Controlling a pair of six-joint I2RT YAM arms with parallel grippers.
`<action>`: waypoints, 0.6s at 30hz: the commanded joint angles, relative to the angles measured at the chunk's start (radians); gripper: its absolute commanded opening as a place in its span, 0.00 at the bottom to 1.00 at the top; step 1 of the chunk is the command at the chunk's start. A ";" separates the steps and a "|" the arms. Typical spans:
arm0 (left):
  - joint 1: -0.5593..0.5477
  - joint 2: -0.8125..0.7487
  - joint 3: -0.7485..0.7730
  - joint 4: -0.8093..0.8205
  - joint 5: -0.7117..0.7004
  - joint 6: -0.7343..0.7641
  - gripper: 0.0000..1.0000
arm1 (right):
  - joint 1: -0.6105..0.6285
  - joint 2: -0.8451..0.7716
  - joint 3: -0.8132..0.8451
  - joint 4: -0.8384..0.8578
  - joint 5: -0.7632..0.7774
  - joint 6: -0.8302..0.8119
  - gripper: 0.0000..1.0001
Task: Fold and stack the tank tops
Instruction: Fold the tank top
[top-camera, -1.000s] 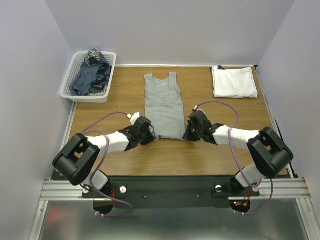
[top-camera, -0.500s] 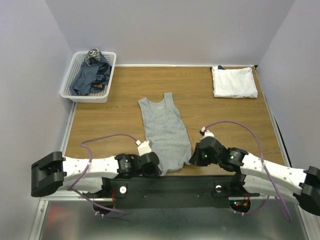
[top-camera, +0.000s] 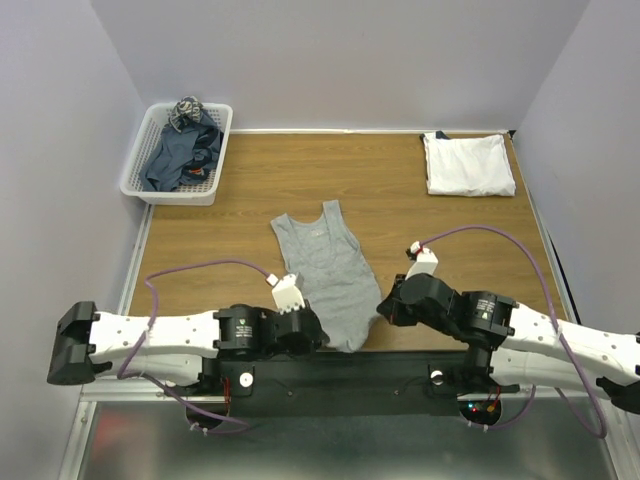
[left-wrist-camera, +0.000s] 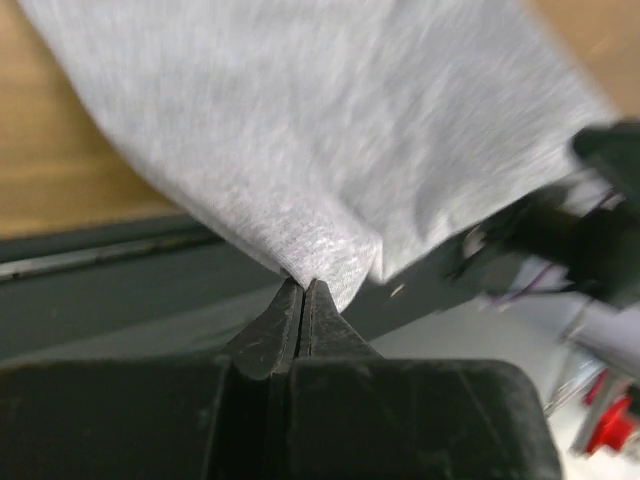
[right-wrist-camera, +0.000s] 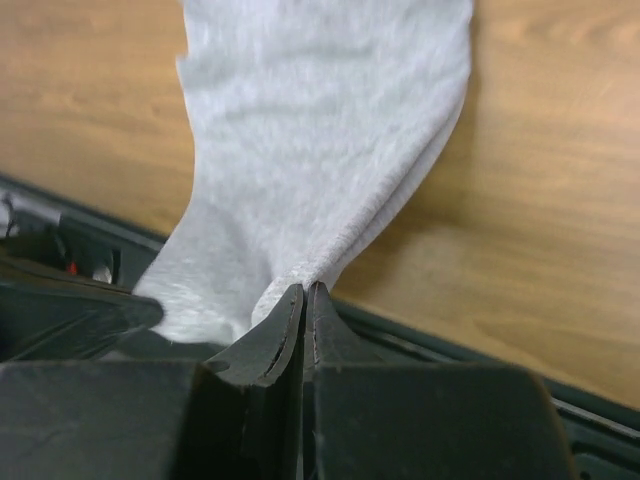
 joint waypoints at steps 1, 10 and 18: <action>0.139 -0.057 0.036 -0.016 -0.104 0.133 0.00 | 0.006 0.091 0.116 0.000 0.224 -0.069 0.00; 0.462 -0.025 0.069 0.159 -0.021 0.437 0.00 | -0.085 0.291 0.232 0.150 0.265 -0.262 0.00; 0.637 0.040 0.162 0.262 0.039 0.594 0.00 | -0.273 0.403 0.326 0.323 0.102 -0.414 0.00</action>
